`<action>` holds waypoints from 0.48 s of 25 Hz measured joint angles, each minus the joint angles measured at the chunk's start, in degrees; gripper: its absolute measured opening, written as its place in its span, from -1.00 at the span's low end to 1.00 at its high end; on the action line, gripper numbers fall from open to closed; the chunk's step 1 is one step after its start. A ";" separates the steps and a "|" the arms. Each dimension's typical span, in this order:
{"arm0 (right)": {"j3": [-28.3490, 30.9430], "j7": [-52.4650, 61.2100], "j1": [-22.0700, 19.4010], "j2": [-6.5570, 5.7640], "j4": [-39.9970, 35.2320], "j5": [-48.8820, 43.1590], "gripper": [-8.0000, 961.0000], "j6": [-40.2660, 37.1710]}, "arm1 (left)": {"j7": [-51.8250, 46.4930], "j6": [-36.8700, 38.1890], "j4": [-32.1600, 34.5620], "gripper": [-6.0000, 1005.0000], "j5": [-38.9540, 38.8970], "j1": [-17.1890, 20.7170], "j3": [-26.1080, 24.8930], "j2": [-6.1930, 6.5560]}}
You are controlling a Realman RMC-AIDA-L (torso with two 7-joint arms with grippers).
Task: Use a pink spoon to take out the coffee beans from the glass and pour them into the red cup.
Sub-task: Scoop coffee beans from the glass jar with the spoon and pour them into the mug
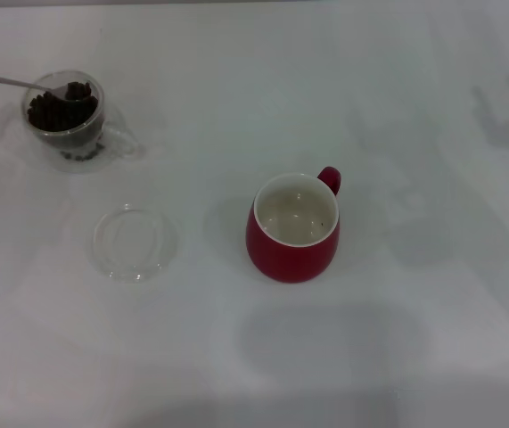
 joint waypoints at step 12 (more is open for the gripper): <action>0.00 0.01 0.41 -0.02 -0.76 -0.01 0.28 0.10 | 5.65 5.99 0.62 -0.72 -0.12 0.09 0.28 -0.43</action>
